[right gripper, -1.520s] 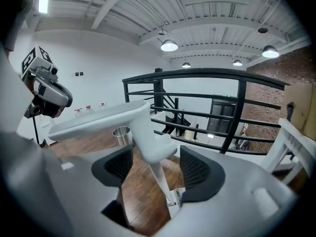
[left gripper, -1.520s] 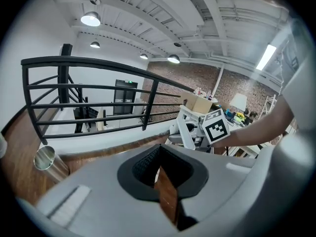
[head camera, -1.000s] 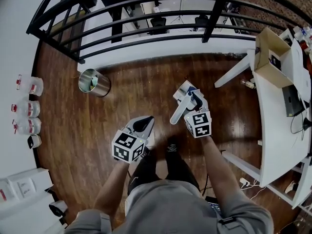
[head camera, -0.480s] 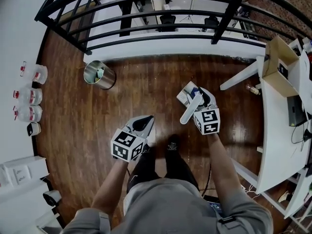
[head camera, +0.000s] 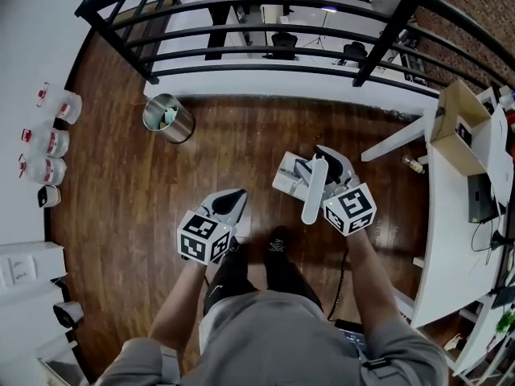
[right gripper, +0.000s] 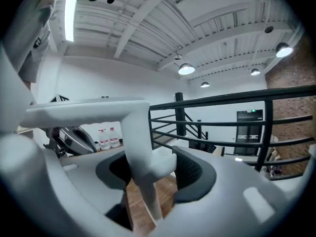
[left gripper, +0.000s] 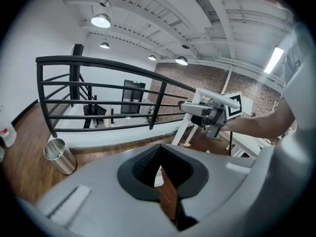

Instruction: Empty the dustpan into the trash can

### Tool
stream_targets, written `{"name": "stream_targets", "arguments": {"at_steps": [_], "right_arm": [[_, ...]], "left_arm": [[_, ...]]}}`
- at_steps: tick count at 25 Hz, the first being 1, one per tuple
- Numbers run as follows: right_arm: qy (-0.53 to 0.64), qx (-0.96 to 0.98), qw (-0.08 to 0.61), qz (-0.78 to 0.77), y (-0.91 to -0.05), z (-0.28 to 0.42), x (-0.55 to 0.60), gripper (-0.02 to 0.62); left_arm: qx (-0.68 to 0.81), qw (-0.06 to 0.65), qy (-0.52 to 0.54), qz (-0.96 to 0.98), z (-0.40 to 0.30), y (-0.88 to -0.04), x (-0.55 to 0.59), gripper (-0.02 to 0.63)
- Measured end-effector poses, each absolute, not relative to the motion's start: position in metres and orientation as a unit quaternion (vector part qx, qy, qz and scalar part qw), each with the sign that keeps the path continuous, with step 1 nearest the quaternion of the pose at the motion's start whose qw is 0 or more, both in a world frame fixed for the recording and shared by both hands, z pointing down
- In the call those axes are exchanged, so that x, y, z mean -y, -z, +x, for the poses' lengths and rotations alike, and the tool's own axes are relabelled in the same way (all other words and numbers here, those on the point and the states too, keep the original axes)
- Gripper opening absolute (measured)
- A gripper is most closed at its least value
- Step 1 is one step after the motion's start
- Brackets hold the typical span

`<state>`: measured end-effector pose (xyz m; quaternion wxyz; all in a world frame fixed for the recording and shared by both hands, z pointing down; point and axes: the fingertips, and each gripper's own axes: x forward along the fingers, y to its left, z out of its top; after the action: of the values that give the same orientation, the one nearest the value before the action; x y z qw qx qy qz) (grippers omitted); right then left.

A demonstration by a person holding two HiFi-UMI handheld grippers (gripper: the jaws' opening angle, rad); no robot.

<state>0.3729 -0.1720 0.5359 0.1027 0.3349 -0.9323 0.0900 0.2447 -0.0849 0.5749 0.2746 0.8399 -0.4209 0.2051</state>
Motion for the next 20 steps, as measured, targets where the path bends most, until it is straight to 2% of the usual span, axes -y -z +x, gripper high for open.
{"name": "stream_targets", "arguments": {"at_steps": [9,20], "right_arm": [[-0.024,0.975,0.089,0.203,-0.45,0.255,0.161,0.198],[0.043,0.989,0.07,0.12,-0.348,0.065,0.195,0.192]], "left_arm": [[0.514,0.24,-0.155,0.809,0.14,-0.523,0.084,0.005],[0.585,0.204,-0.087,0.78,-0.055,-0.472,0.117,0.005]]}}
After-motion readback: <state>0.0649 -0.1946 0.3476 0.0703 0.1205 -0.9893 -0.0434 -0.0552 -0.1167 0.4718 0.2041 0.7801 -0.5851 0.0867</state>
